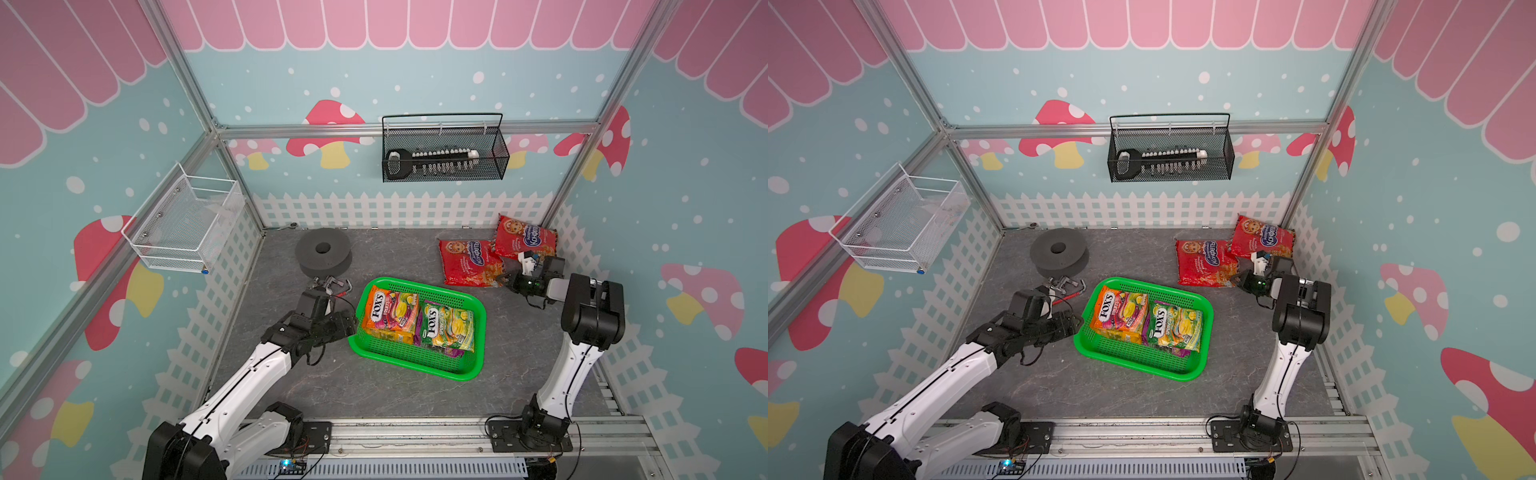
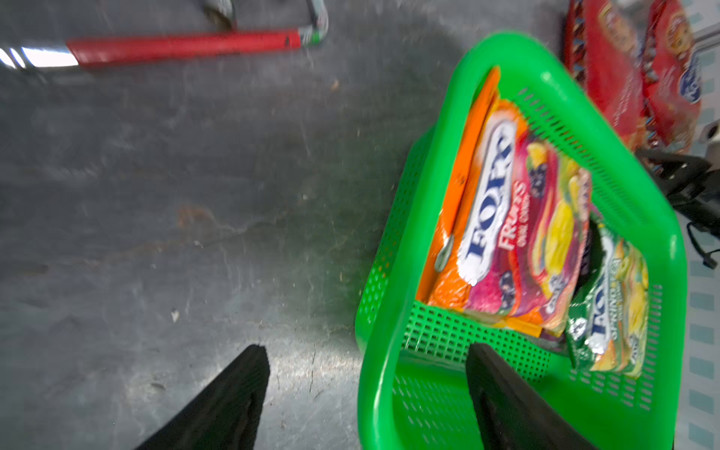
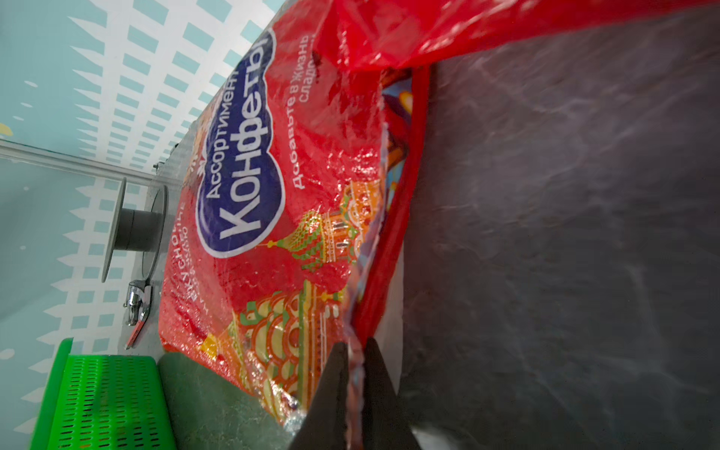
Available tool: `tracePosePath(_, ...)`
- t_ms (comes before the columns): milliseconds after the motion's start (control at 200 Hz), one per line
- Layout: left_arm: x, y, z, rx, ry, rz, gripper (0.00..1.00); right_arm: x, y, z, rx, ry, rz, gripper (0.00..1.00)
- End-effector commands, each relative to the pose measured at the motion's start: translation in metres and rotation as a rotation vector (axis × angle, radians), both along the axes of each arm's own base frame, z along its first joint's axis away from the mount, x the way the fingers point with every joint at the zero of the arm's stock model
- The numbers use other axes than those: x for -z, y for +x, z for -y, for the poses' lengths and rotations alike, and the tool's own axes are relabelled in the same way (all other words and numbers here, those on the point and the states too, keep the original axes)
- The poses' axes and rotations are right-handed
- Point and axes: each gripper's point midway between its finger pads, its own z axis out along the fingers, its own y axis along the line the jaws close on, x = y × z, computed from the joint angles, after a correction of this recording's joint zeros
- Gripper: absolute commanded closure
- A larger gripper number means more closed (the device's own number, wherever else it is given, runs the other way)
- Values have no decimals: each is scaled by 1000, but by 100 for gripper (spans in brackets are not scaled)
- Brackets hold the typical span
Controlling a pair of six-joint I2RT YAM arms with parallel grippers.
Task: Put the candies in the basket
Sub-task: Pick up the candy at the center of the board.
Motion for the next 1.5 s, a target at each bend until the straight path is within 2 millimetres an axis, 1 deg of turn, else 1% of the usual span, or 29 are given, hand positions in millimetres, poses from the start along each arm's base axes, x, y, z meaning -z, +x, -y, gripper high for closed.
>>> tracePosePath(0,-19,19,-17,-17,90,68,16,-26,-10,-42,-106,11,24,90)
tracePosePath(50,-21,26,-22,-39,104,77,15,-32,-12,-57,-135,14,28,90)
tracePosePath(85,-23,31,-26,-51,108,85,15,-39,-14,-72,-169,15,35,90)
tracePosePath(180,-27,43,-30,-73,107,100,15,-50,-16,-102,-232,-4,33,90)
tracePosePath(215,-28,46,-30,-75,103,104,15,-55,-16,-110,-246,-10,38,91)
tracePosePath(300,-30,52,-25,-61,83,112,15,-75,-16,-130,-275,-21,70,91)
tracePosePath(335,-31,53,-22,-54,74,116,15,-77,-16,-137,-283,-20,72,91)
tracePosePath(345,-31,54,-22,-52,71,117,15,-89,-16,-139,-283,-23,95,91)
tracePosePath(355,-31,55,-21,-50,69,118,15,-93,-16,-141,-285,-24,104,91)
tracePosePath(515,-35,62,-10,-11,29,141,15,-139,-13,-169,-300,-16,186,92)
tracePosePath(690,-36,72,5,26,-39,153,15,-199,-4,-188,-280,39,320,96)
tracePosePath(775,-37,76,16,53,-78,173,15,-222,-1,-195,-270,66,372,100)
tracePosePath(830,-37,79,19,50,-84,186,15,-235,0,-203,-276,82,393,100)
tracePosePath(910,-36,84,20,33,-94,195,15,-258,0,-215,-274,98,435,100)
tracePosePath(1015,-30,87,24,41,-108,180,15,-288,-7,-230,-260,106,518,100)
tracePosePath(1121,-29,92,28,58,-109,174,16,-318,-14,-240,-238,104,599,100)
tracePosePath(1226,-33,95,31,69,-114,183,16,-339,-20,-246,-237,93,649,100)
tracePosePath(1356,-36,98,30,58,-110,195,15,-363,-26,-256,-261,89,678,100)
tracePosePath(1496,-34,100,28,36,-119,183,15,-391,-44,-275,-278,118,742,100)
